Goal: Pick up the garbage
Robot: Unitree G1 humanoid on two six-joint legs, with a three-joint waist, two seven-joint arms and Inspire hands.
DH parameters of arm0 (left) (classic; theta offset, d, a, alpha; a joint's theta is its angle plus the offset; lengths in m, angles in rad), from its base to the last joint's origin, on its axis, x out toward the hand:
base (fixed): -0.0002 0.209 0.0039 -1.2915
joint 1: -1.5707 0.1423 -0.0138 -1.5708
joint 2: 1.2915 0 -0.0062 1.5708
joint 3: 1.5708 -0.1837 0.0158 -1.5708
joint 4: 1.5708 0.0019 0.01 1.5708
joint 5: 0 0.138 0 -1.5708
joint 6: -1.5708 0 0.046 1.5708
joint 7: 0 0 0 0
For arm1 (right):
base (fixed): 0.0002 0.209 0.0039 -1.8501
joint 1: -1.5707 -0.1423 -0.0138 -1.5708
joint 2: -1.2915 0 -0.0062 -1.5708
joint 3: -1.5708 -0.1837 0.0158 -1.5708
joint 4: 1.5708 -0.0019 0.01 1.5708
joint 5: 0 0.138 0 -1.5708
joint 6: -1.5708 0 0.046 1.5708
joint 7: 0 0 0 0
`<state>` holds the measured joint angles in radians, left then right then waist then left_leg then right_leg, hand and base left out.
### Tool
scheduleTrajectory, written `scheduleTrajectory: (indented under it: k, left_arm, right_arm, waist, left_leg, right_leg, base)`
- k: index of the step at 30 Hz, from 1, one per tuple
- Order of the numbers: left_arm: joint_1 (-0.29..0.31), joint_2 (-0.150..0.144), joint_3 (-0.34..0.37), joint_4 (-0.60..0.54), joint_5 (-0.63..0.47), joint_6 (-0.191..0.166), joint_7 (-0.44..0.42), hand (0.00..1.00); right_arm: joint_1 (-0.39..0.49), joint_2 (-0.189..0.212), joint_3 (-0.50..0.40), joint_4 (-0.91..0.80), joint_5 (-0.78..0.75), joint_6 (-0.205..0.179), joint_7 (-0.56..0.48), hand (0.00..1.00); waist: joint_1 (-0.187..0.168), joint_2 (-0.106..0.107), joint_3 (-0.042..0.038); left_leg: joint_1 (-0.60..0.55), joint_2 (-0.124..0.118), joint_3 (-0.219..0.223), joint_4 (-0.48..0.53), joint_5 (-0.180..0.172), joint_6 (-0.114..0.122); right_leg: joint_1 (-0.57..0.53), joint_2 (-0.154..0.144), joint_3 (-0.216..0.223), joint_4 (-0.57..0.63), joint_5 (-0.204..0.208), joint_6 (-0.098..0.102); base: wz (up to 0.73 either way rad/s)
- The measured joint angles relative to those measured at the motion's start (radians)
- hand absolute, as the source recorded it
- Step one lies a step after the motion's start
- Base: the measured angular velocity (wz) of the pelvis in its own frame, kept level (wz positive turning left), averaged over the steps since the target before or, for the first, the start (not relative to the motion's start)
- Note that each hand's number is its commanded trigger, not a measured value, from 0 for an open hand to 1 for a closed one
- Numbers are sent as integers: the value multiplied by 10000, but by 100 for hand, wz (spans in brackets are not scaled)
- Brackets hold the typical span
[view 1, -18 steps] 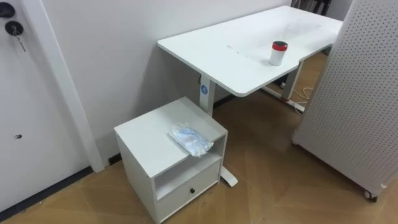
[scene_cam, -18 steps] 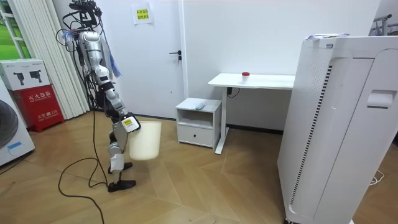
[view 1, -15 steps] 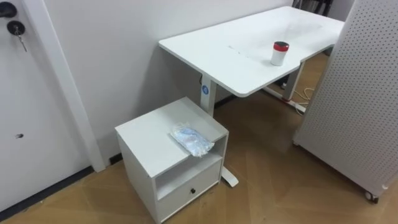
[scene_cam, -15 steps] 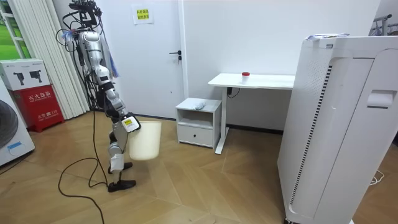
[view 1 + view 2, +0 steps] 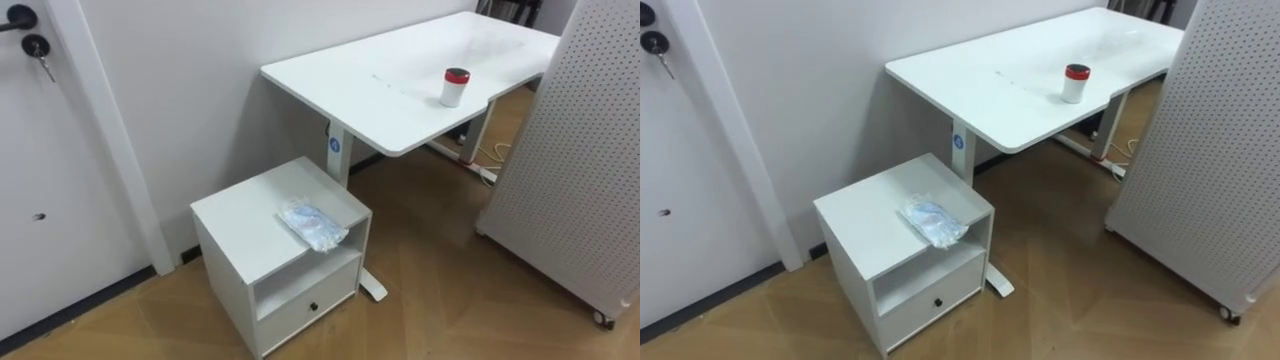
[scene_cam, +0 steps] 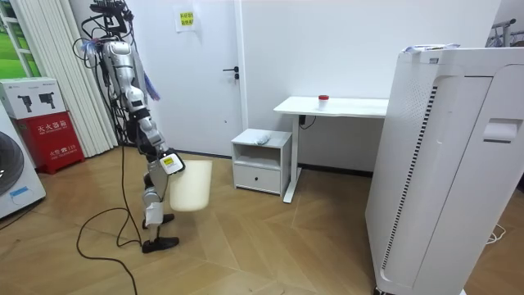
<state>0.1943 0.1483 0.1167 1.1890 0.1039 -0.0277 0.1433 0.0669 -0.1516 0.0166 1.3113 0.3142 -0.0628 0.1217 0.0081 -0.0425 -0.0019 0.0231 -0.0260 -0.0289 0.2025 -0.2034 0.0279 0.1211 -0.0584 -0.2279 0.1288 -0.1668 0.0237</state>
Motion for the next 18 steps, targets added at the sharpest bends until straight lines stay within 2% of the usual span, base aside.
scheduleTrajectory:
  k: [5, 7, 8, 10, 11, 13, 16, 17, 18]
  left_arm:
    - [24, 45, 24, 127, 30, 78, -57, 0]
    - [36, 64, 87, 144, 258, 124, -67, 0]
    - [43, 65, 255, 148, 372, 230, -78, 0]
    - [83, 105, 648, 150, 584, 418, -215, 0]
    - [90, 125, 734, 175, 584, 461, -233, 0]
    - [132, 246, 739, 188, 609, 635, -312, 0]
    - [171, 251, 731, 176, 610, 735, -449, 0]
    - [173, 254, 731, 171, 616, 767, -463, 0]
    - [187, 256, 721, 171, 629, 849, -461, 0]
  right_arm:
    - [9, -5, -13, 50, 210, 14, 17, 100]
    - [-20, -4, -16, 45, 205, 130, 23, 100]
    - [-82, 0, -15, 55, 204, 229, 55, 100]
    - [-102, 3, -25, 57, 158, 359, 147, 100]
    - [-100, 3, -30, 57, 143, 395, 168, 100]
    - [-99, -12, -42, 45, 66, 446, 231, 100]
    - [-55, -86, -47, 52, 243, 429, 252, 100]
    - [-77, -119, -70, 59, 317, 421, 247, 100]
    - [-68, -133, -97, 80, 399, 420, 215, 100]
  waist:
    - [-6, -7, 20]
    - [22, -54, 35]
    - [43, -48, 40]
    - [169, -41, 57]
    - [208, -42, 55]
    - [257, -103, 65]
    - [215, -110, 59]
    - [162, -203, 80]
    - [151, -214, 102]
  left_leg:
    - [-159, 43, -91, 252, -51, -1]
    - [-255, 142, -84, 527, -165, -30]
    - [-407, 186, -85, 917, -370, -81]
    - [-712, 480, -45, 1788, -880, -226]
    - [-771, 538, -53, 1989, -983, -281]
    - [-992, 808, -18, 2628, -1293, -476]
    - [-1308, 993, 230, 3315, -1326, -612]
    - [-1784, 1042, 423, 4098, -1136, -651]
    - [-2464, 990, 519, 5057, -903, -550]
  right_leg:
    - [-12, 21, -245, 54, -2, -2]
    - [-18, 78, -226, 106, -66, -64]
    - [-22, 147, -226, 163, -159, -106]
    - [-135, 376, -220, 622, -471, -237]
    - [-182, 431, -219, 794, -570, -282]
    - [-411, 594, -260, 1348, -1054, -465]
    - [-535, 601, -290, 1704, -1382, -685]
    - [-488, 589, -336, 1795, -1454, -759]
    - [-382, 572, -194, 1811, -1565, -887]
  base:
    - [9]
    - [4]
    - [-4]
    - [-11]
    - [-10]
    - [5]
    - [23]
    - [48]
    - [65]
